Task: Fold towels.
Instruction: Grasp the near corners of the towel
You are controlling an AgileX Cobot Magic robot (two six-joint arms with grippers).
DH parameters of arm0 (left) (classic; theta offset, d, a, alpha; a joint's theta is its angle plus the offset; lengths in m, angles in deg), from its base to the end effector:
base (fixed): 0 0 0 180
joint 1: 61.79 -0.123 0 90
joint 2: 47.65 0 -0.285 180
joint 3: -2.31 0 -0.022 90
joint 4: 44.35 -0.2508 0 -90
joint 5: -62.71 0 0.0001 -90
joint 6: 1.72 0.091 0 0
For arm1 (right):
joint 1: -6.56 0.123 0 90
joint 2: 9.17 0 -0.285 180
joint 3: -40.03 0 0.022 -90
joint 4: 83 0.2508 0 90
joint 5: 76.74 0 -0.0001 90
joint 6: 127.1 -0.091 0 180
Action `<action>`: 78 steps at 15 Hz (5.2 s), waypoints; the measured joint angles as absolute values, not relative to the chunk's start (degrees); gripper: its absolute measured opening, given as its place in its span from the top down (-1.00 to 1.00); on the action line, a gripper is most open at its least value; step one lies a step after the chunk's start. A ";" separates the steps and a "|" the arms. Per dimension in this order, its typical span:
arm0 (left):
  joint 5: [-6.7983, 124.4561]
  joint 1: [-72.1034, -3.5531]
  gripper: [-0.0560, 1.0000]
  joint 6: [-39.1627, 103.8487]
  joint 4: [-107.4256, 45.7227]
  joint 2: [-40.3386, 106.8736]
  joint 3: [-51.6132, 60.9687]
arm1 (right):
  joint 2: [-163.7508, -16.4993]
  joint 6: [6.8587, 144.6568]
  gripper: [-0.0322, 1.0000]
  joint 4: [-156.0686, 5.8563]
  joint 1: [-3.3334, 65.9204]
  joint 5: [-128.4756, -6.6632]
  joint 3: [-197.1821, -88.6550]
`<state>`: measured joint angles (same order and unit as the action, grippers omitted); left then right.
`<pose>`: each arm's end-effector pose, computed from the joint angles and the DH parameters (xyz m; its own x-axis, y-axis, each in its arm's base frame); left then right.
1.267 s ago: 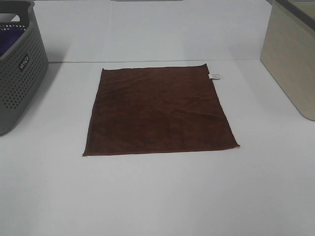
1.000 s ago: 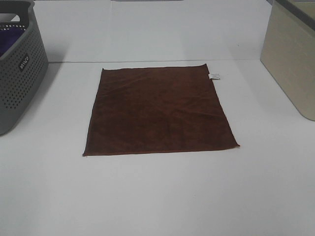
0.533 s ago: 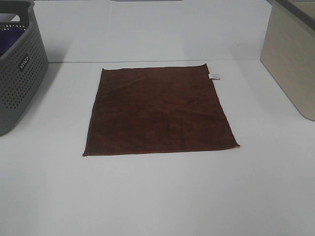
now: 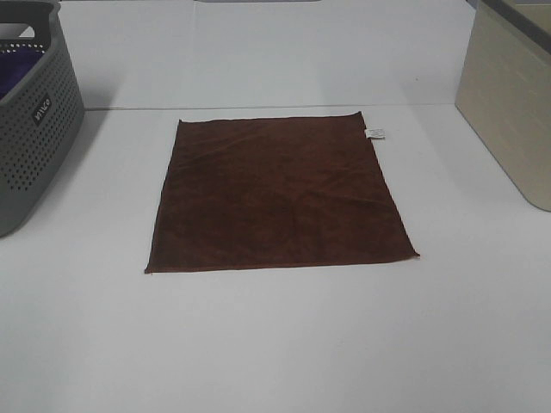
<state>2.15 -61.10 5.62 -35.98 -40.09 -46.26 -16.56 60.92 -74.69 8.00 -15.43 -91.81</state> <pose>-0.0059 -0.0115 0.2783 -0.4373 0.0607 -0.8973 0.1501 0.9886 -0.0063 -0.0079 0.0113 0.2792 -0.4369 -0.0804 -0.8959 -0.1692 0.9856 -0.0059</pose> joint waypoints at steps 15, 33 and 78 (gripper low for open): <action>2.15 -61.10 -0.47 5.62 -35.98 -40.09 -46.26 | -16.56 60.92 -0.58 -74.69 8.00 -15.43 -91.81; 2.15 -61.10 -0.47 5.62 -35.98 -40.09 -46.26 | -16.56 60.92 -0.58 -74.69 8.00 -15.43 -91.81; 30.91 -61.10 -0.47 21.26 7.04 62.41 -25.35 | -120.03 74.32 -0.35 -52.12 6.96 -28.84 -125.38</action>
